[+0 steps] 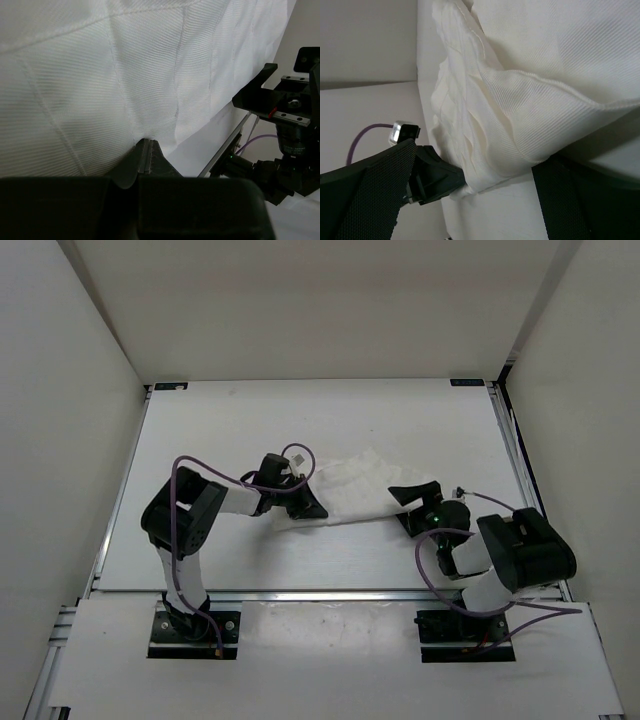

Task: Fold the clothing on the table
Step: Fold the skirt

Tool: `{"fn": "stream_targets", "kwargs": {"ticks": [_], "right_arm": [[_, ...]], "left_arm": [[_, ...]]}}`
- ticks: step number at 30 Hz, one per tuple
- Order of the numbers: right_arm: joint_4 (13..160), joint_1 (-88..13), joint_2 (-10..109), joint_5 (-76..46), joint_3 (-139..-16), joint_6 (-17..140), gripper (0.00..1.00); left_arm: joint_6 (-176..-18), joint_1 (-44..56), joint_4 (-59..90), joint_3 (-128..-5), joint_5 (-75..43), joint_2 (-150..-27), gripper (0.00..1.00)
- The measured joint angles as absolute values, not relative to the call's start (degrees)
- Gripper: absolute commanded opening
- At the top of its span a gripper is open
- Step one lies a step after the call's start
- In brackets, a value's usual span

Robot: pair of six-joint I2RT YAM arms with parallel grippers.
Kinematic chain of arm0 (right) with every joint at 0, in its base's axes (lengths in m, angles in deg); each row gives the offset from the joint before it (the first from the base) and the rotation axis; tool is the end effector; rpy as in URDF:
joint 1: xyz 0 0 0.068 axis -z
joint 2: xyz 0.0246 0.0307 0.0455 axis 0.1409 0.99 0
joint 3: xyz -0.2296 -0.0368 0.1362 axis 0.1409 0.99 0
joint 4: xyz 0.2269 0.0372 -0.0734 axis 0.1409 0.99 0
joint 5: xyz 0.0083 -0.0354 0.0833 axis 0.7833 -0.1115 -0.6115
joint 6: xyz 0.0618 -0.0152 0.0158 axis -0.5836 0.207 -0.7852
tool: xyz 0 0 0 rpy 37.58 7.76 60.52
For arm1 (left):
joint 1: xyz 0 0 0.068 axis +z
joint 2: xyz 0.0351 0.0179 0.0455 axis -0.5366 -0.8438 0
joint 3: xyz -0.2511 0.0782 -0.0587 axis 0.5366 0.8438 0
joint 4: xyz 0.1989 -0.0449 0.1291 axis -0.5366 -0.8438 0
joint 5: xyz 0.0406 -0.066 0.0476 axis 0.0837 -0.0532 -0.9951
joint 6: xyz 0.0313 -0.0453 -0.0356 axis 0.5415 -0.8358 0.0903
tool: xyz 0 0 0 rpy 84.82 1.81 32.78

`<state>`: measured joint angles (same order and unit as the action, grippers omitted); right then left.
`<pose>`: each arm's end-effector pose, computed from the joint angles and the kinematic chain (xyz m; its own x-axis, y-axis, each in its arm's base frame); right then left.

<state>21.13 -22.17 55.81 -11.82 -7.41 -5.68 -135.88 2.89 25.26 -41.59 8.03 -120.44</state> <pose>0.2109 0.0573 0.1239 -0.3860 0.8911 -0.2385 0.1886 0.3293 0.9252 0.2826 -0.1921 0.1115 -0.9737 -0.1909 -0.1244 -0.0265 0.6372 -0.7703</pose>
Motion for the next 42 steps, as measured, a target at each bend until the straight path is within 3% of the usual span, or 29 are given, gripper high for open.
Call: {"fn": "stream_targets", "kwargs": {"ticks": [10,18,22,29,33,39,42], "right_arm": [[0.1,-23.2,72.0,-9.1,-7.2,-16.6,0.99],[16.4,-23.8,64.1,-9.0,-12.1,-12.3,0.94],[22.5,-22.3,63.6,-11.2,-15.5,-9.2,0.84],[18.4,-16.7,72.4,-22.7,-18.7,-5.8,0.45],[11.4,-14.6,80.6,-31.6,-21.8,-5.7,0.50],[14.1,-15.6,81.1,-37.6,-26.2,-0.5,0.61],[15.6,-16.9,81.1,-39.1,-28.0,1.3,0.61]], "left_arm": [[-136.6,2.6,26.5,-41.4,10.4,-121.4,0.00],[-139.0,0.2,28.8,-39.9,11.2,-121.4,0.00],[-140.1,-2.4,28.8,-38.7,11.4,-120.6,0.00],[-140.3,-1.9,28.5,-34.5,12.1,-117.4,0.00],[-140.4,-1.6,28.5,-34.0,12.4,-117.1,0.00],[-140.3,-2.3,27.7,-35.2,12.4,-117.4,0.00],[-140.4,-2.5,27.8,-35.4,12.4,-117.6,0.00]]}}
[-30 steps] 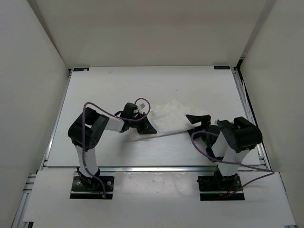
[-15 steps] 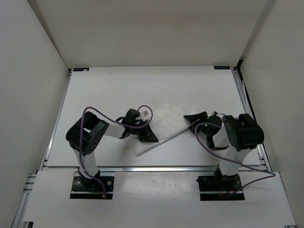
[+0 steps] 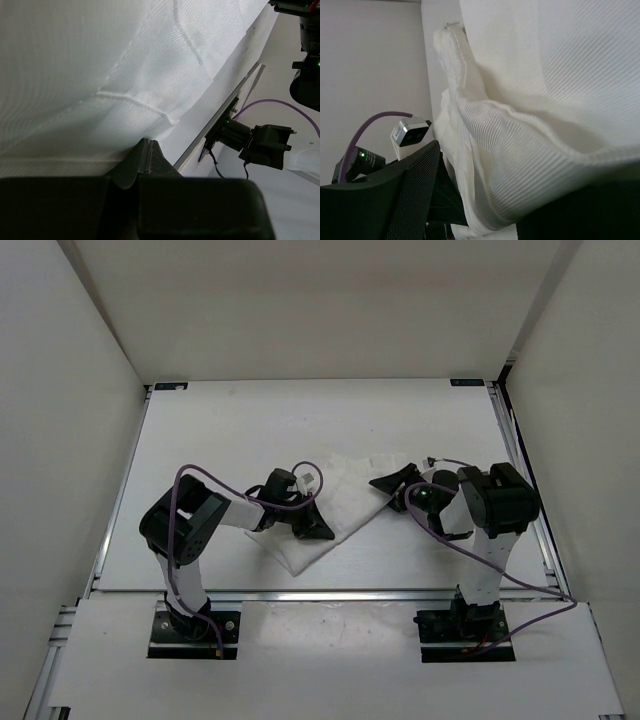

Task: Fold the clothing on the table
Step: Fold the skirt

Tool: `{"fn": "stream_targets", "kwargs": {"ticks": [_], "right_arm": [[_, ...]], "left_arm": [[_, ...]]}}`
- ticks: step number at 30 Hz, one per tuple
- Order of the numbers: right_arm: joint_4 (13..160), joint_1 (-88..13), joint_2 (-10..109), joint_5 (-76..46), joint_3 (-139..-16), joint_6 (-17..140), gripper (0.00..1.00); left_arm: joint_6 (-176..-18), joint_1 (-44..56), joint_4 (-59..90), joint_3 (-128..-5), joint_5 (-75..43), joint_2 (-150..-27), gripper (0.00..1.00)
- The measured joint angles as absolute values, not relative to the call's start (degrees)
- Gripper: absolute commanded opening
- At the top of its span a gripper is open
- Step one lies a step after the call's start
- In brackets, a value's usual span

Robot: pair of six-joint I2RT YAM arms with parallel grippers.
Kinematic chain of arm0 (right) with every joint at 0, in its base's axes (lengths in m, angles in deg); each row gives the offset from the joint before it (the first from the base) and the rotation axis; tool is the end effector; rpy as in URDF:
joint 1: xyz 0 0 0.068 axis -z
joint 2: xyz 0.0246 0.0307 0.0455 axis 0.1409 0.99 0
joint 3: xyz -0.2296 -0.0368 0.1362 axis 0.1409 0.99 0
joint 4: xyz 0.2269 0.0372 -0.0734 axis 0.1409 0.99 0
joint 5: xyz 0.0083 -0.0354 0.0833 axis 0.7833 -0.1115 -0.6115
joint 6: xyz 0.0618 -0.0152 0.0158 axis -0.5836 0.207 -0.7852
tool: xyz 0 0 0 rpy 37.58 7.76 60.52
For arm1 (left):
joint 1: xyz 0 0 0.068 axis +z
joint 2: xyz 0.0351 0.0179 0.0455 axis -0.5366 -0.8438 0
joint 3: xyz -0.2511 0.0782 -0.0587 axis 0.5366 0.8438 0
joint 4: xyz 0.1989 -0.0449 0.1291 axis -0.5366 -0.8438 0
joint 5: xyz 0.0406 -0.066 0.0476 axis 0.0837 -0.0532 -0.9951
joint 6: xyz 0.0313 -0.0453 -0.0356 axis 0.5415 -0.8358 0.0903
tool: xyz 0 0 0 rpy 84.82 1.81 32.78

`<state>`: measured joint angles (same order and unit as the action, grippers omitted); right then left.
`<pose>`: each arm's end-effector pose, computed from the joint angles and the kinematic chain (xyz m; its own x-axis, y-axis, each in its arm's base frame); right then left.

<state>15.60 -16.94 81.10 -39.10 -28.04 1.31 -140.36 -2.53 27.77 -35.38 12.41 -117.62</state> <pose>0.2985 0.0741 0.1014 -0.6918 0.6824 -0.2361 0.0096 0.3356 0.9419 0.2408 -0.2062 0.1062 -0.9950 -0.0986 -0.0143 -0.0480 0.5996 -0.7989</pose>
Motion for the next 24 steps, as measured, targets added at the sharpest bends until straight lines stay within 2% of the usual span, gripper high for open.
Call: {"fn": "stream_targets", "kwargs": {"ticks": [3,5,6,7,8,9,10,12,18,24], "right_arm": [[15.0,-17.8,82.0,-40.2,-28.5,1.2,0.60],[14.3,-18.2,83.0,-40.9,-29.2,0.8,0.55],[14.3,-18.3,83.5,-41.0,-29.7,0.8,0.49],[14.2,-18.4,84.1,-41.3,-30.2,0.8,0.39],[14.5,-18.4,84.6,-41.3,-30.6,1.0,0.34],[14.9,-18.4,85.1,-41.5,-30.8,0.8,0.25],[15.3,-18.4,85.3,-41.6,-31.0,1.1,0.11],[15.8,-18.3,85.8,-42.1,-31.4,0.9,0.01],[18.9,-17.4,83.5,-42.1,-31.2,2.9,0.00],[29.1,-18.2,63.0,-35.8,-25.8,14.1,0.00]], "left_arm": [[-140.5,-2.6,27.8,-35.4,12.4,-117.6,0.00],[-140.8,-2.7,27.8,-35.4,12.4,-117.6,0.00],[-140.8,-2.9,27.9,-35.4,12.4,-117.6,0.00],[-141.0,-3.0,27.9,-35.4,12.5,-117.6,0.00],[-141.2,-3.1,28.1,-35.3,12.5,-117.6,0.00],[-141.3,-3.3,28.2,-35.3,12.6,-117.6,0.00],[-141.4,-3.4,28.3,-35.2,12.7,-117.6,0.00],[-141.6,-3.7,28.5,-35.0,12.9,-117.6,0.00],[-141.8,-3.0,28.6,-34.7,13.7,-117.5,0.00],[-141.8,0.8,27.1,-36.4,13.9,-117.6,0.00]]}}
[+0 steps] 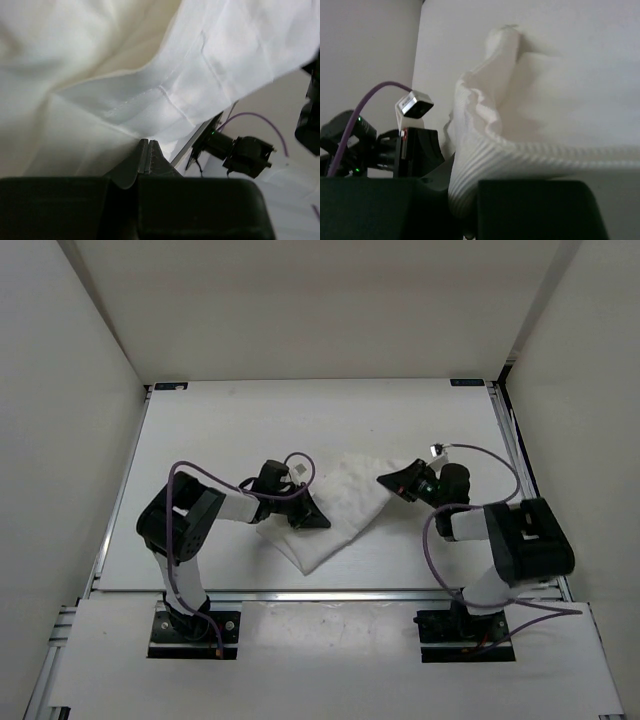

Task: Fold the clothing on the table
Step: Fold the skirt

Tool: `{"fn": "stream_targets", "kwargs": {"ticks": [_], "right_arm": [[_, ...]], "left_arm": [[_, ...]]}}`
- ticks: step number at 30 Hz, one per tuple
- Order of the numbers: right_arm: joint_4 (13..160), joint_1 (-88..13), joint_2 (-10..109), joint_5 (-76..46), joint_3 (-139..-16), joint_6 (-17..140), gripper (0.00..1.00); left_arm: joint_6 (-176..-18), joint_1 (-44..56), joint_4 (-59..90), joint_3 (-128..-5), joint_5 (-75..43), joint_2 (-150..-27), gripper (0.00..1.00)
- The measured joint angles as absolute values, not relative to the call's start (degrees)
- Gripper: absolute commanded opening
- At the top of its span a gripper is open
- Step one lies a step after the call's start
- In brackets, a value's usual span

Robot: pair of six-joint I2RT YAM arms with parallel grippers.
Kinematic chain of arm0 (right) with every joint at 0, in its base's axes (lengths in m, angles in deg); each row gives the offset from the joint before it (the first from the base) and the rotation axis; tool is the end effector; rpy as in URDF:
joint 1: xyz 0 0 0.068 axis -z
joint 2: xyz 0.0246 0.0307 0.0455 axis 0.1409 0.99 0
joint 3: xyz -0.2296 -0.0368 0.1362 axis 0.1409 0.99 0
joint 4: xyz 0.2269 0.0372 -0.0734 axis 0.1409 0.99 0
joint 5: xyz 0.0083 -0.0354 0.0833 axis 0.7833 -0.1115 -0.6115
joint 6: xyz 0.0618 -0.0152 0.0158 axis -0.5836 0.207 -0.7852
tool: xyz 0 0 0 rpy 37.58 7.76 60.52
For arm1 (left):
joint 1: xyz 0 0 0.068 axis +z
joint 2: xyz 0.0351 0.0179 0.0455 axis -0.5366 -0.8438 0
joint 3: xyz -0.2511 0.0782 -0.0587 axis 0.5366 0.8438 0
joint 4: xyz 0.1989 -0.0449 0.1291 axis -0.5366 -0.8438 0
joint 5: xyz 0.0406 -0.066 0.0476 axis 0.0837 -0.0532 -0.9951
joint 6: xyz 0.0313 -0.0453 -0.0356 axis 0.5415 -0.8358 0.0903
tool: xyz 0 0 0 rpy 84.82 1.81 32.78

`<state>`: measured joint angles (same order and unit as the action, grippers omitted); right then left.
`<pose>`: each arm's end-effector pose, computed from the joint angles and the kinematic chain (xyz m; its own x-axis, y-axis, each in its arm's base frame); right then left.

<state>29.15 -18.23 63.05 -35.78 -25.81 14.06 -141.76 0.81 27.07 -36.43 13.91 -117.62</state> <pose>0.2779 0.0748 0.1530 -0.6379 0.6096 -0.4706 -0.1629 0.4904 0.8561 0.2545 -0.1944 0.1101 -0.9880 -0.1536 0.0135 -0.1009 0.5775 -0.8101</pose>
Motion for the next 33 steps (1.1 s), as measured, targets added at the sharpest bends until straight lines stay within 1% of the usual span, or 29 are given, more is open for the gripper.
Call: {"fn": "stream_targets", "kwargs": {"ticks": [3,5,12,17,26,33], "right_arm": [[35.1,-19.0,52.4,-33.2,-25.5,21.7,0.00],[39.0,-19.1,47.7,-32.4,-25.4,26.4,0.00],[52.4,-21.0,38.5,-30.3,-24.6,40.6,0.00],[57.1,-25.0,32.3,-28.3,-23.1,48.9,0.00],[60.1,-25.1,28.4,-26.2,-19.3,53.7,0.00],[60.5,-23.3,26.7,-25.6,-18.4,54.1,0.00]], "left_arm": [[-141.6,2.2,26.4,-40.3,13.7,-118.3,0.00],[-141.5,2.5,26.5,-42.9,13.5,-119.1,0.00],[-141.4,3.1,26.5,-46.5,13.3,-121.9,0.00],[-141.8,2.4,26.4,-47.9,13.2,-126.1,0.00],[-146.4,-3.2,28.2,-54.1,14.1,-128.7,0.00],[-149.1,-4.7,29.1,-54.9,14.6,-128.8,0.00]]}}
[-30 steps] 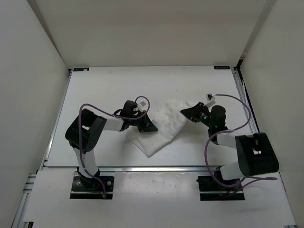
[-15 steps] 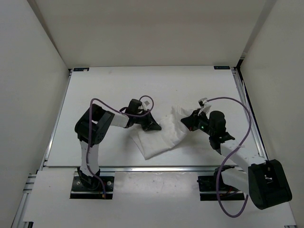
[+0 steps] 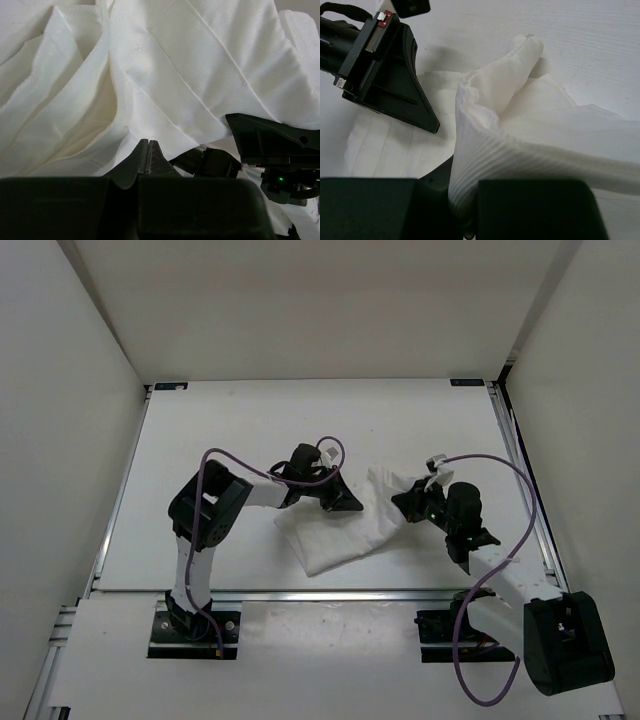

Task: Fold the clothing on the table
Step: Fold the skirt

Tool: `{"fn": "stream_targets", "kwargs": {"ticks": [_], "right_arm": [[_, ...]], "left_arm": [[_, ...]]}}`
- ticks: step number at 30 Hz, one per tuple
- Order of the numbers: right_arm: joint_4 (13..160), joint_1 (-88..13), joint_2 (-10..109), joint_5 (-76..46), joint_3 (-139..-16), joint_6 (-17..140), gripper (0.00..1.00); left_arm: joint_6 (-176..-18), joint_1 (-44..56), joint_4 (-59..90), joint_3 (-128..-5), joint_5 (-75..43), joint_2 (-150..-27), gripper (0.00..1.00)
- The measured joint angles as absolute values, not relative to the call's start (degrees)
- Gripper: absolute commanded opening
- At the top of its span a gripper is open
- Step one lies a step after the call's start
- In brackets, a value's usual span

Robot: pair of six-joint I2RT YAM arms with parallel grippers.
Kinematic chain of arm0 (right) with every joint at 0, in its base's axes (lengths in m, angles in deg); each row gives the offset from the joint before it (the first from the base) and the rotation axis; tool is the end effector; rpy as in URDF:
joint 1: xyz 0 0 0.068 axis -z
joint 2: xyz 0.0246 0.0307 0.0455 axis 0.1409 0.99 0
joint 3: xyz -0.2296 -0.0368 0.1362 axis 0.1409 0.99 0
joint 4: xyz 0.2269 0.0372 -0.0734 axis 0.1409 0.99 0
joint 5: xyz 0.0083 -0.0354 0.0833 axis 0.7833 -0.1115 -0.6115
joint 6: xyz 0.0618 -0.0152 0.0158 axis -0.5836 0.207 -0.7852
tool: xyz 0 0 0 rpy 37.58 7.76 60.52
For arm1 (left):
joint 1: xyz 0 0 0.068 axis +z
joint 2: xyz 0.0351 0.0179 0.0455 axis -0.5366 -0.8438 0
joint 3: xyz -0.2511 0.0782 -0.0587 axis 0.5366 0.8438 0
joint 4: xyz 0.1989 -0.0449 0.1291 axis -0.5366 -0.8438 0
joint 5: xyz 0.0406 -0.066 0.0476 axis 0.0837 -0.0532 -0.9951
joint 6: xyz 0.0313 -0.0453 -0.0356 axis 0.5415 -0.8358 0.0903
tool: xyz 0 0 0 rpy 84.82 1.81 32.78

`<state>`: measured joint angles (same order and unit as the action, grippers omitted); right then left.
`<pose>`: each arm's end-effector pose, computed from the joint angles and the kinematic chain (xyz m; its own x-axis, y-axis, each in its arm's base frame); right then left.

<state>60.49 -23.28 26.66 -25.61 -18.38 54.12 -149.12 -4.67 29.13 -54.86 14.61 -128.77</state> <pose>0.1955 0.0701 0.1959 -0.3990 0.1338 -0.9071 -0.4587 0.8275 0.3238 0.2985 -0.2667 0.1276 -0.9930 -0.1177 0.0067 -0.0634 0.4851 -0.8722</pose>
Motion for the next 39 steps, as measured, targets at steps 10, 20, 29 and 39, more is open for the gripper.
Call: {"fn": "stream_targets", "kwargs": {"ticks": [10,20,29,39], "right_arm": [[62.0,-22.6,23.6,-29.1,-18.6,56.8,0.00],[67.4,-31.5,20.7,-28.0,-19.3,64.4,0.00],[68.7,-27.1,14.9,-28.4,-18.9,67.3,0.00],[69.5,-25.4,12.2,-28.1,-17.5,69.1,0.00]], "left_arm": [[-151.0,-7.6,29.5,-62.3,15.9,-139.0,0.00],[-151.3,-8.9,20.8,-95.1,21.9,-157.6,0.00],[-145.5,-1.4,8.4,-81.7,22.4,-145.9,0.00],[-136.8,5.2,2.3,-63.4,20.3,-121.9,0.00]]}}
